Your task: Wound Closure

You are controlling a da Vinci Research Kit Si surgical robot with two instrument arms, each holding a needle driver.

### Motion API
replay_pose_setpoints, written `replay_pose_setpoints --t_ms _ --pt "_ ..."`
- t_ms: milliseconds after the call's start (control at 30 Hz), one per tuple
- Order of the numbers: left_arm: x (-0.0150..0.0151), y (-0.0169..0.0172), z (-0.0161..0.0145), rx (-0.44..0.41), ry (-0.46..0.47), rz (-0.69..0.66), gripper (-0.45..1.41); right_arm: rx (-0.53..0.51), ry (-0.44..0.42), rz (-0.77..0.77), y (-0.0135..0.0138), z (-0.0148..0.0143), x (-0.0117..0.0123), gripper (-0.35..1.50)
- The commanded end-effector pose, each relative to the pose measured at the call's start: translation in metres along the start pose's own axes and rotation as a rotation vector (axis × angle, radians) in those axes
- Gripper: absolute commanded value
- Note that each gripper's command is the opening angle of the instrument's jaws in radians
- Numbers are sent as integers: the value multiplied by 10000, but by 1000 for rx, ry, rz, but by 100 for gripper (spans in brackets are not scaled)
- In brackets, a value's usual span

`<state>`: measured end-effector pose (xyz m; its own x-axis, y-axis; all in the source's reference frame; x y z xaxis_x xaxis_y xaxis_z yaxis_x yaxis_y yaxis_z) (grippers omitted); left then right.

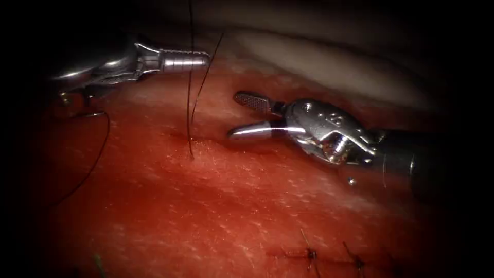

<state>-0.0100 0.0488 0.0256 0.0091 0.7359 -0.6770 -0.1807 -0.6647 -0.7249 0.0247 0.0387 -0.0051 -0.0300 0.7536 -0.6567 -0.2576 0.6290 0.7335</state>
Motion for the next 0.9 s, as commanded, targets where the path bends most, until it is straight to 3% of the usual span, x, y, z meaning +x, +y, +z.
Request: replay_pose_setpoints --t_ms 33,333,667,900 --pt "-10 2 2 -5 2 7 -35 24 1 4 -10 13 6 111" --pt "-29 13 -12 -8 42 53 -35 69 5 28 -67 56 19 108" --pt "-40 19 -9 -23 40 81 -35 67 8 96 -72 62 21 108" --pt "-46 23 -6 -35 36 87 -35 61 13 134 -75 70 23 88"
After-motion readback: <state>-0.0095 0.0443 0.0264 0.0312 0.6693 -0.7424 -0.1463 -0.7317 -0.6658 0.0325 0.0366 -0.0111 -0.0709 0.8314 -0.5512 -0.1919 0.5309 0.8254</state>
